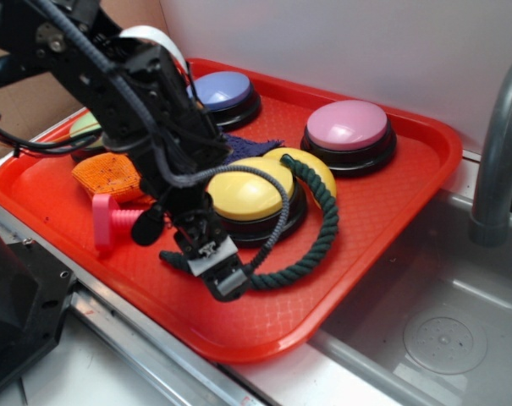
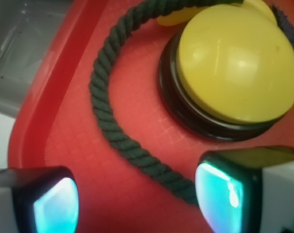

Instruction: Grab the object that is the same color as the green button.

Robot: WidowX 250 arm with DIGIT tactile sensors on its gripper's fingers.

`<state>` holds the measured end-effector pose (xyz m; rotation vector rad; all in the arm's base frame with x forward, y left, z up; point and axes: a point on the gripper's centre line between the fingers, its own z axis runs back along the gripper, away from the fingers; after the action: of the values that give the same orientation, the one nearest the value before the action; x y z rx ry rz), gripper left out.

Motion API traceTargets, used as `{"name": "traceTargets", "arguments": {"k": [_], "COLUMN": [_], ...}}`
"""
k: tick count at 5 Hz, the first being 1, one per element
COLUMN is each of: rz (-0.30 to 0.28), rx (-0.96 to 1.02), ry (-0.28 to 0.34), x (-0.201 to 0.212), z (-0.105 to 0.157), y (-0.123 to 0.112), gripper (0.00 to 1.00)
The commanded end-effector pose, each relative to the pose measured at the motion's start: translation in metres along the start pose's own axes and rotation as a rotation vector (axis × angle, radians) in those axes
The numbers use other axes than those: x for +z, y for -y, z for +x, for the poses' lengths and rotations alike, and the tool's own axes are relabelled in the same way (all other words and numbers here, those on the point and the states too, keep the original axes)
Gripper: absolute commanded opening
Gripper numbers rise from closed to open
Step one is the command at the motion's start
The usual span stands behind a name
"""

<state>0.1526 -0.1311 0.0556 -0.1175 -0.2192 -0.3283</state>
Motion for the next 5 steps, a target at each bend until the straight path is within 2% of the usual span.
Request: {"name": "traceTargets", "arguments": {"k": [1,3,4,5], "rz": [-0.024,-0.062,-0.047,-0.044], "rx": [0.009,-0.026,-0.005,0.0], "ry": [-0.012,-0.03,-0.029,-0.03], "x": [-0.023,-0.037,-0.038,-0.038], "z": [0.008,0.007,0.007,0.007], "y": [-0.004,-0.001,0.003,0.004], "gripper": [1.0,1.0,0.25,0.0]}}
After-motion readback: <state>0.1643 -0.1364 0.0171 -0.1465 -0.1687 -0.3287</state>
